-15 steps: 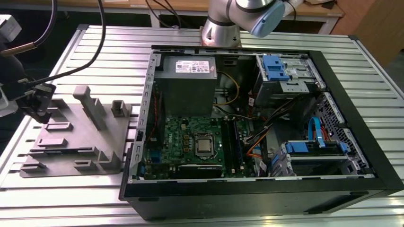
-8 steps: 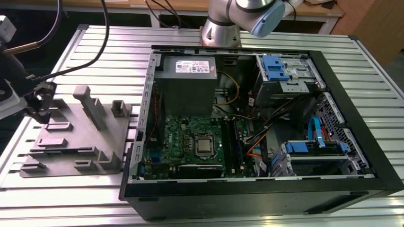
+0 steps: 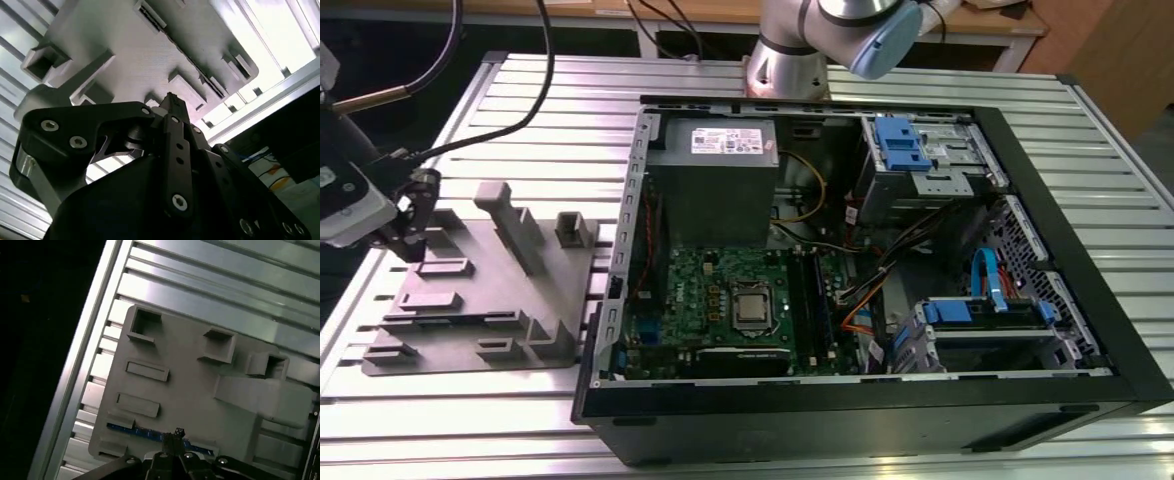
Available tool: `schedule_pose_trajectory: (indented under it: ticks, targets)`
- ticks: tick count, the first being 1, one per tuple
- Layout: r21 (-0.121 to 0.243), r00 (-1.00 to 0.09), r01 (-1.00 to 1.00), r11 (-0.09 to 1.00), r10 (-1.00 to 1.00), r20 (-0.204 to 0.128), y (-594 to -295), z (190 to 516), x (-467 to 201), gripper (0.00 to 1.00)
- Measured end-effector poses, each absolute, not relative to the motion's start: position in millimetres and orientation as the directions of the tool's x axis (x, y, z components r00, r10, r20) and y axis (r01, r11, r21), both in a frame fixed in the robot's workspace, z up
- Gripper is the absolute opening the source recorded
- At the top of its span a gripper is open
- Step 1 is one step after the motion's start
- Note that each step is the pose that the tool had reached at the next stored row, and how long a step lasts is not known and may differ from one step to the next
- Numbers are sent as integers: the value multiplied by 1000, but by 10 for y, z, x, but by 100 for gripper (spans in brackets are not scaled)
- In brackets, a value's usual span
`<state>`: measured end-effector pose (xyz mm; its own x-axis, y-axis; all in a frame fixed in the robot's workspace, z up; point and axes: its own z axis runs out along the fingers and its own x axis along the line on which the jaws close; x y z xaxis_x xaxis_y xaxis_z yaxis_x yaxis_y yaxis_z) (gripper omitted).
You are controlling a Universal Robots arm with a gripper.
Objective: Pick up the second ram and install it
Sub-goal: 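Pick up the second ram and move it above second insertion slot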
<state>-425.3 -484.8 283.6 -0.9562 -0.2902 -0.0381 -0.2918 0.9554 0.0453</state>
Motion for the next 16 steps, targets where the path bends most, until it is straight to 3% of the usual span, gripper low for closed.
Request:
schedule_pose_trajectory:
  ticks: [16]
  targets:
    - [45, -833, -554, 831, -552, -38, -4848, 2809, -4253, 7]
